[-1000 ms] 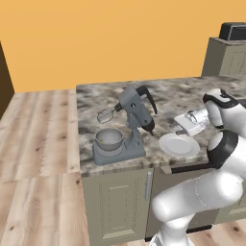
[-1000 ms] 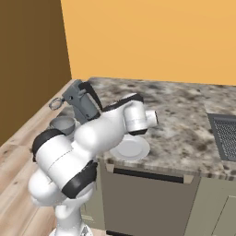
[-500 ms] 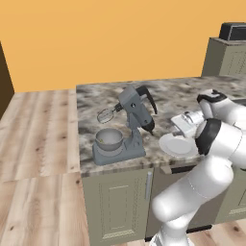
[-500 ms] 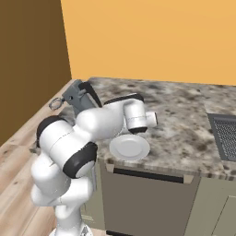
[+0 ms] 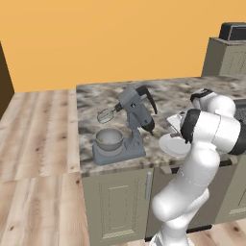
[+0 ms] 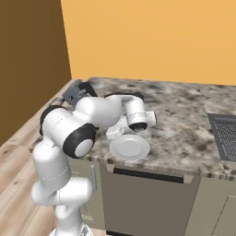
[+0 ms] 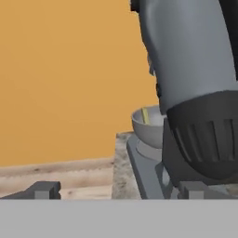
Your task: Add butter and sugar cubes to the stand mixer bowl and then turn on the stand mixer to begin making frosting.
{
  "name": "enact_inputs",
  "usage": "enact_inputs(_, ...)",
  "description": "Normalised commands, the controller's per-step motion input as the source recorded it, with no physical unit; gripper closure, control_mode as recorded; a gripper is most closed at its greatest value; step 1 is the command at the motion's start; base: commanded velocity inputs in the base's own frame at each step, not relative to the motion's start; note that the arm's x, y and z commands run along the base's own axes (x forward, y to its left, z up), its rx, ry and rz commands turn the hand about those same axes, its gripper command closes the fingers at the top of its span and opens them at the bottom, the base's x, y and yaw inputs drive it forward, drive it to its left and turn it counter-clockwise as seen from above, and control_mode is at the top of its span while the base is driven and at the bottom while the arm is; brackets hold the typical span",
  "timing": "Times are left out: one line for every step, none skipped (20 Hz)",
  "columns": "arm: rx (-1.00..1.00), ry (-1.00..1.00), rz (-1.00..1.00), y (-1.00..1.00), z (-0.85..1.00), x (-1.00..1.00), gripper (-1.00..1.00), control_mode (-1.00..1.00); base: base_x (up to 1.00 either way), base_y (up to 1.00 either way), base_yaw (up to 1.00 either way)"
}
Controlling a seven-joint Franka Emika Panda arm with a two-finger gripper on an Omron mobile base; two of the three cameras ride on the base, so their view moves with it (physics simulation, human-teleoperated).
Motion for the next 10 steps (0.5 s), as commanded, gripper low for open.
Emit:
enact_inputs(0.0, 0.0, 0.04, 0.0, -0.15, 0.21, -1.0, -1.0, 0.0, 0.0, 0.0)
enact_inputs(0.0, 0.0, 0.03, 0.0, -0.18, 0.21, -1.0, -1.0, 0.0, 0.0, 0.0)
enact_inputs(0.0, 0.0, 0.0, 0.0, -0.24, 0.21, -1.0, -1.0, 0.0, 0.0, 0.0)
enact_inputs(0.0, 0.0, 0.0, 0.0, -0.29, 0.18, -1.0, -1.0, 0.0, 0.0, 0.0)
enact_inputs(0.0, 0.0, 0.0, 0.0, -0.29, 0.18, -1.0, -1.0, 0.0, 0.0, 0.0)
enact_inputs(0.0, 0.0, 0.0, 0.0, -0.28, 0.14, -1.0, -1.0, 0.0, 0.0, 0.0)
enact_inputs(0.0, 0.0, 0.0, 0.0, -0.28, 0.13, -1.0, -1.0, 0.0, 0.0, 0.0)
enact_inputs(0.0, 0.0, 0.0, 0.0, -0.28, 0.13, -1.0, -1.0, 0.0, 0.0, 0.0)
enact_inputs(0.0, 0.0, 0.0, 0.0, -0.27, 0.17, -1.0, -1.0, 0.0, 0.0, 0.0)
enact_inputs(0.0, 0.0, 0.0, 0.0, -0.27, 0.16, -1.0, -1.0, 0.0, 0.0, 0.0)
